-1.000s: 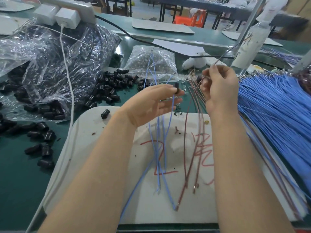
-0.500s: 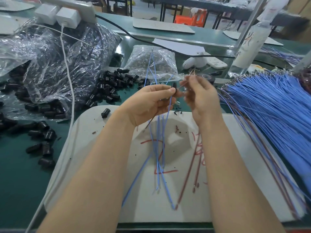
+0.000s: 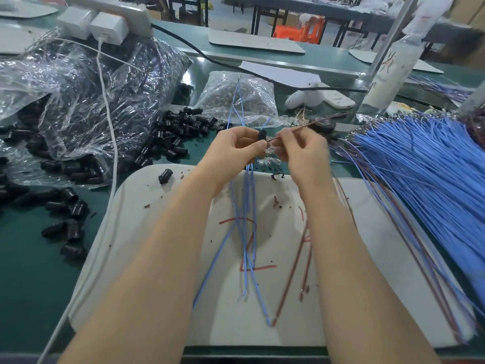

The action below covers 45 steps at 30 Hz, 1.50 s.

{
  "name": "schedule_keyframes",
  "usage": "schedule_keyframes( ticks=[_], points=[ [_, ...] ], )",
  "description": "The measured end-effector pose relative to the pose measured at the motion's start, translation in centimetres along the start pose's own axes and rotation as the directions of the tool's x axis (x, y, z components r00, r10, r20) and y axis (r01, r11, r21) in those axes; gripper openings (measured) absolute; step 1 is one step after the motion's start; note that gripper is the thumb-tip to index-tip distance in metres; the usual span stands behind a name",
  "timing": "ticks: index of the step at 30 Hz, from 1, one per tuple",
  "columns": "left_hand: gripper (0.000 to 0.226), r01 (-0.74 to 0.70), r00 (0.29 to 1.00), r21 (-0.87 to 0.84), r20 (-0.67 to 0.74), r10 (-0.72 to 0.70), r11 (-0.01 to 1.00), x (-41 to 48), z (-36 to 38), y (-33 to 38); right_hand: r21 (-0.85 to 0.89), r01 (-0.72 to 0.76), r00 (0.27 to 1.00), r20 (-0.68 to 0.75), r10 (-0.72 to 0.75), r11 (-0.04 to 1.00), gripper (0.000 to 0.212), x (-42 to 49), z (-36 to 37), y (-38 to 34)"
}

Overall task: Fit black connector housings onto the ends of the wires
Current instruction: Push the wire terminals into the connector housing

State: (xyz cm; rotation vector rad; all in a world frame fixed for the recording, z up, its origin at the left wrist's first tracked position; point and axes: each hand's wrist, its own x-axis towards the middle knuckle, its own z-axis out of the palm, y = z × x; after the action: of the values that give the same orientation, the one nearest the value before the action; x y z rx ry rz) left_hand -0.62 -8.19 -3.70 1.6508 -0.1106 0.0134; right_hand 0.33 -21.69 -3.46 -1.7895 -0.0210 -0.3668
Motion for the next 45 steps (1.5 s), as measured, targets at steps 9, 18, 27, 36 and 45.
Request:
schedule_keyframes(
  ticks=[9, 18, 27, 36, 45],
  points=[
    [0.009, -0.098, 0.984, 0.402, -0.095, 0.148, 0.91, 0.0, 0.2, -0.7, 0.06, 0.159, 0.951, -0.276, -0.137, 0.985, 0.022, -0.1, -0.5, -0.8],
    [0.012, -0.115, 0.981, 0.507, -0.075, 0.177, 0.854, -0.2, 0.3, -0.8, 0.003, 0.179, 0.932, -0.322, -0.168, 0.984, 0.018, 0.0, -0.8, -0.7],
    [0.013, -0.199, 0.965, 0.534, -0.039, 0.259, 0.821, -0.2, 0.7, -0.6, -0.246, 0.203, 0.97, -0.086, -0.229, 0.948, 0.019, -0.5, -0.1, -0.2],
    [0.015, -0.207, 0.957, 0.147, -0.173, 0.232, 0.967, -0.3, 0.8, 0.8, 0.114, 0.012, 0.983, 0.182, -0.033, 0.993, 0.012, -1.0, 0.9, -1.1],
    [0.018, 0.072, 0.984, -0.642, -0.081, -0.161, 0.763, -0.2, -0.4, 1.0, 0.028, 0.147, 0.893, 0.425, -0.145, 0.989, 0.037, -2.7, 1.6, -4.0]
  ],
)
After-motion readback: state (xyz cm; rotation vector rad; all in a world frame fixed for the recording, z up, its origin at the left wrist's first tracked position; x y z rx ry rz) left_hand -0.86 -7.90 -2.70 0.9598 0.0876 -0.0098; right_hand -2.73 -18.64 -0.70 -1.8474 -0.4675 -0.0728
